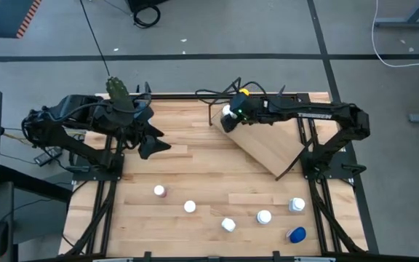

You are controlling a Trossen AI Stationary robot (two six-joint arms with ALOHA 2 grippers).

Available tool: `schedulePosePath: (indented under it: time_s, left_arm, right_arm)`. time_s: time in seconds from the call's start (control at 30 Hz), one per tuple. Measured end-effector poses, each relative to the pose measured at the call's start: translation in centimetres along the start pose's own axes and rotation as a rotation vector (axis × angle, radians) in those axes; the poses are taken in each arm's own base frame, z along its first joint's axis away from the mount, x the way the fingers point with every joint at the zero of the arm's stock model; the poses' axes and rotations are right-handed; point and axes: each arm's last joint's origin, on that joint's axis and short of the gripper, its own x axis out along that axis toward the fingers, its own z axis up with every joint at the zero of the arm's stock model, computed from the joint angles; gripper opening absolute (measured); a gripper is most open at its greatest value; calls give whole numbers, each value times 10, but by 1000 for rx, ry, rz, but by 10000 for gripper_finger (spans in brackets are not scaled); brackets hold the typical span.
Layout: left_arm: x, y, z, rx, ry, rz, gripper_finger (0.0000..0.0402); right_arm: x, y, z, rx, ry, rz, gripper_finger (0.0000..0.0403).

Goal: Pick and place medicine bottles onto shelf by color
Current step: Put the white medicine bottle on the shelf

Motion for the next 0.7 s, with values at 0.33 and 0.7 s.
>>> schedulePosePath:
  time_s: [0.33,0.7]
  left_arm:
    - [24,-10,5,55,-6,-8,346]
    - [28,-17,12,166,-70,-61,346]
  right_arm:
    - [-47,38,-55,-91,268,191,319]
    - [-91,77,-121,-206,406,331,320]
